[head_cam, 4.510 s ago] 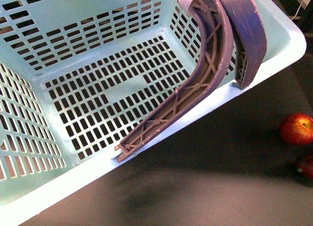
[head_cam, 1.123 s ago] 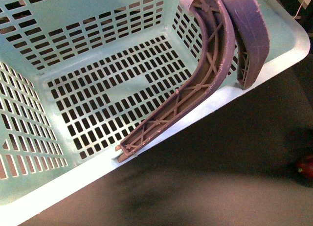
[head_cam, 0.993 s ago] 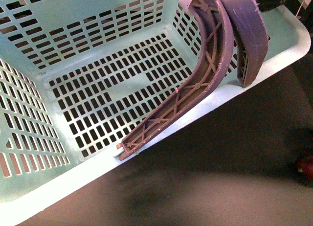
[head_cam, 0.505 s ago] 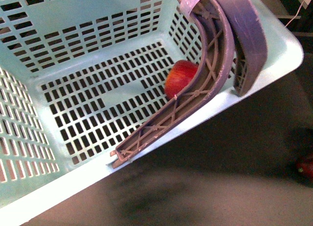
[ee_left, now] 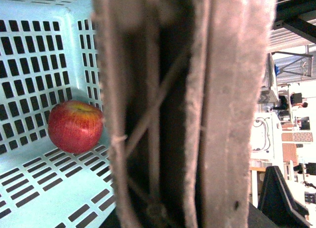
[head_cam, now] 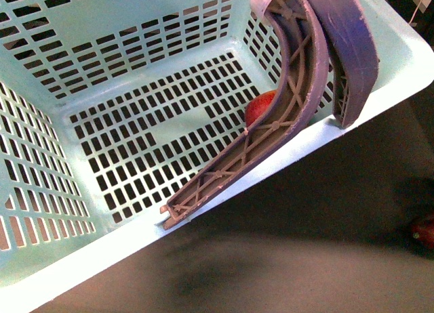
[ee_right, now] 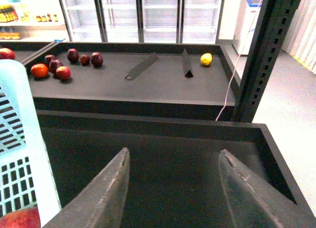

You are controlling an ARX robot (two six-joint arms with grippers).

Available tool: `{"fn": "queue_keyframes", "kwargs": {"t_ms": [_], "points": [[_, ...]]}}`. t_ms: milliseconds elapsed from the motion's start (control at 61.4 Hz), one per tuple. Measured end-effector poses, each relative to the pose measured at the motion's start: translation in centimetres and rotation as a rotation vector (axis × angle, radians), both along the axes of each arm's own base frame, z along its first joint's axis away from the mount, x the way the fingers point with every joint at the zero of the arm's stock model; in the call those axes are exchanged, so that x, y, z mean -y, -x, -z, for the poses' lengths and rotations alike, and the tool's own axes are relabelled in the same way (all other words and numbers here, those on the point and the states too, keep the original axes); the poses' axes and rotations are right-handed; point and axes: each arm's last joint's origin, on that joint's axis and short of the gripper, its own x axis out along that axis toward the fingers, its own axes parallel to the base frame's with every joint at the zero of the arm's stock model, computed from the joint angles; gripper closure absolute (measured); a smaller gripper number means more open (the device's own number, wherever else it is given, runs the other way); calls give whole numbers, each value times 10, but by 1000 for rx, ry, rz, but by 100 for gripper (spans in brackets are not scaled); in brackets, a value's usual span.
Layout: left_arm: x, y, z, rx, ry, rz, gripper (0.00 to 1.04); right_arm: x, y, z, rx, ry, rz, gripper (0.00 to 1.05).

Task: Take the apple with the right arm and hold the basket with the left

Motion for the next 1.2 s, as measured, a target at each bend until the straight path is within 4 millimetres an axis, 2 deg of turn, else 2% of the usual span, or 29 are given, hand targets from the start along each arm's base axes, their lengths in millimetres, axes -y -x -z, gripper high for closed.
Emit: {"fn": "queue_keyframes", "kwargs": {"t_ms": [147, 260, 293, 635, 1009, 1123, 1140, 1205], "points": [[-1, 0, 0, 5, -8, -14, 89, -11, 15, 11, -2, -2, -13, 78], [-1, 0, 0, 7, -10, -13, 89, -11, 28, 19, 0, -2, -3, 100], [-1, 0, 0, 7, -10, -13, 89, -11, 31, 21, 0, 0, -3, 103], [0, 0, 0, 5, -7, -6, 89, -11, 56, 35, -3, -5, -5, 103], [-1, 0, 0, 7, -9, -11, 89, -11, 74, 47, 12, -5, -5, 103], [-1, 0, 0, 5, -7, -6, 89, -11, 76, 46, 15, -6, -5, 103], [-1, 0, 0, 6, -8, -7, 89, -11, 84, 44, 24, -6, -6, 103], [-1, 0, 0, 6, -7, -8, 89, -11, 86, 44, 24, -6, -6, 103]]}}
